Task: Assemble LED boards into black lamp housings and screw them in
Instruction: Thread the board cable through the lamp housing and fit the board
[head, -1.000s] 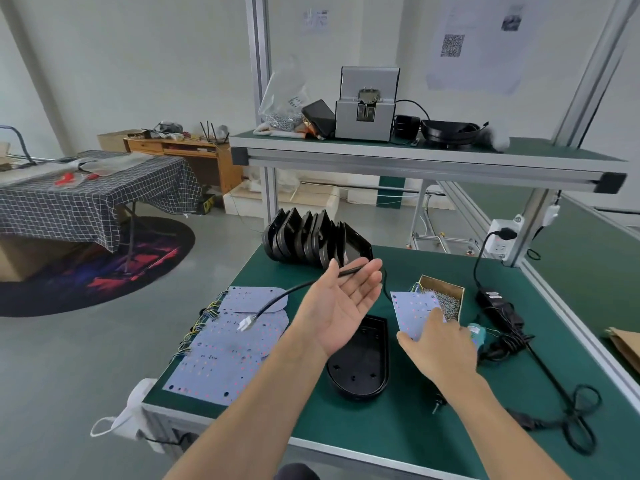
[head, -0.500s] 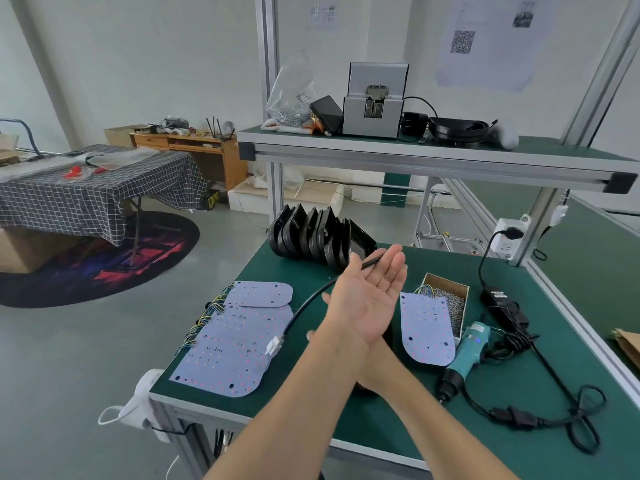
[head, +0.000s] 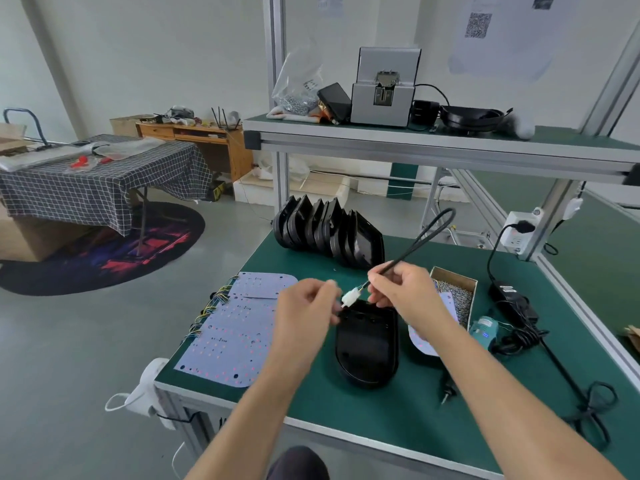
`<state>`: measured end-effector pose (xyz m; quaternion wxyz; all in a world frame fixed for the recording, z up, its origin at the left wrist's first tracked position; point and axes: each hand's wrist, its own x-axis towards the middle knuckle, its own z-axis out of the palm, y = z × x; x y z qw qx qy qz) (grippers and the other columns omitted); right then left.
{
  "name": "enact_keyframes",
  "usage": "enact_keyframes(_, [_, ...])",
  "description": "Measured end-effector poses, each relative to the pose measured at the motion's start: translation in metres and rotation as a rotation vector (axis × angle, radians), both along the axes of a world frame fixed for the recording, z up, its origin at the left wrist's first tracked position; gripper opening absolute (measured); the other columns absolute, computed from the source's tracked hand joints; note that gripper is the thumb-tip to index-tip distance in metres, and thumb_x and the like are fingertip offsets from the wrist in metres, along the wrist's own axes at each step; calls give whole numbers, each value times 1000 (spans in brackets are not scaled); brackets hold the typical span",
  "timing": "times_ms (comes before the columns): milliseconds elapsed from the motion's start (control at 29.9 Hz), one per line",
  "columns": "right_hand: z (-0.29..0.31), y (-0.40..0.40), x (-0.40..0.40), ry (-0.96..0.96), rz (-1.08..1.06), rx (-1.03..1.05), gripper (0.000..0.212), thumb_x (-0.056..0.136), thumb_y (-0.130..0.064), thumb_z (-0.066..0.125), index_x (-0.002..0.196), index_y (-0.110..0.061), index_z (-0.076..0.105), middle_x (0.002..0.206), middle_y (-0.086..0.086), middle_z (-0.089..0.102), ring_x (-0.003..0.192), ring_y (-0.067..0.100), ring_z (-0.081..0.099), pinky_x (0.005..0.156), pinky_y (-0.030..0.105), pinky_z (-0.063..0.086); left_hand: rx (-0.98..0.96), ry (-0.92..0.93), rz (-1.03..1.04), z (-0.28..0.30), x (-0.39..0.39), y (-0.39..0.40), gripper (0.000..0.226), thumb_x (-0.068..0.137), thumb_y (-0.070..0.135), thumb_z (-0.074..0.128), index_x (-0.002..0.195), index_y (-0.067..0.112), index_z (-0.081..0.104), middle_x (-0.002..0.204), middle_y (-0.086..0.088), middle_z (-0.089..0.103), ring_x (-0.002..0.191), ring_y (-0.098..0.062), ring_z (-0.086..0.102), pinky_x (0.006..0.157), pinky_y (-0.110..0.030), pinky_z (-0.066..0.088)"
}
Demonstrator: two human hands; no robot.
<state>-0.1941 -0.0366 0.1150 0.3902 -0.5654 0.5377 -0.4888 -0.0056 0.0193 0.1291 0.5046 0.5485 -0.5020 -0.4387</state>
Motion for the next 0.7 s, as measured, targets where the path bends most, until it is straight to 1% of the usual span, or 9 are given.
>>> enact_keyframes(33, [0, -3, -9, 19, -23, -7, 7, 101, -8, 67, 95, -8, 71, 73, 4, 75, 63, 18, 72, 56, 23, 56, 34, -190, 68, -12, 7, -9, 23, 98, 32, 61, 82, 18, 71, 76, 3, 72, 75, -21, 72, 74, -39, 58])
enact_keyframes(100, [2, -9, -21, 87, -60, -23, 9, 103, -12, 63, 96, -12, 69, 76, 4, 76, 63, 19, 73, 55, 24, 55, 166, -517, 18, -33, 5, -21, 24, 96, 44, 60, 98, 20, 66, 96, 3, 73, 97, -26, 70, 92, -43, 55])
enact_keyframes(134, [-1, -11, -23, 132, -72, -35, 10, 104, -13, 61, 96, -14, 67, 76, 3, 77, 63, 19, 73, 54, 24, 54, 216, -646, -34, -43, -1, -27, 34, 94, 50, 60, 107, 19, 64, 107, 2, 71, 105, -27, 66, 96, -41, 52])
enact_keyframes(201, [-7, -13, -25, 203, -80, -37, 11, 104, -16, 60, 95, -17, 66, 77, 0, 77, 62, 19, 74, 52, 21, 52, 266, -751, -108, -61, -14, -35, 54, 90, 59, 60, 116, 12, 61, 118, -5, 67, 113, -31, 62, 95, -39, 51])
enact_keyframes(301, [-19, -11, -25, 271, -93, -36, 11, 102, -16, 61, 93, -19, 66, 75, -4, 77, 61, 18, 73, 52, 17, 49, 329, -714, -168, -74, -28, -45, 56, 88, 58, 64, 109, 6, 60, 113, -12, 66, 108, -36, 63, 85, -36, 50])
enact_keyframes(402, [-31, -6, -23, 311, -91, -26, 11, 102, -16, 61, 93, -18, 66, 76, -7, 76, 62, 15, 73, 57, 18, 49, 302, -575, -141, -78, -31, -47, 25, 90, 31, 62, 84, 9, 53, 93, -11, 65, 83, -32, 59, 70, -34, 46])
enact_keyframes(469, [-37, -3, -22, 340, -88, -34, 11, 103, -18, 61, 94, -19, 67, 78, -11, 76, 65, 11, 74, 62, 22, 52, 248, -529, -101, -79, -30, -42, 21, 87, 21, 58, 75, 13, 44, 83, -8, 64, 75, -31, 54, 64, -35, 41])
enact_keyframes(636, [-41, 1, -12, 307, -124, -84, 12, 103, -23, 63, 93, -27, 68, 80, -12, 77, 72, 7, 74, 74, 33, 59, 138, -502, -47, -67, -29, -26, 16, 88, 29, 60, 93, 14, 58, 91, -3, 66, 89, -29, 62, 70, -35, 46])
enact_keyframes(703, [-40, 3, -5, 277, -139, -135, 12, 102, -25, 64, 92, -31, 68, 80, -12, 77, 75, 6, 74, 75, 30, 59, 81, -528, -50, -63, -32, -19, 17, 91, 33, 61, 94, 17, 57, 91, -1, 66, 90, -27, 61, 70, -35, 43])
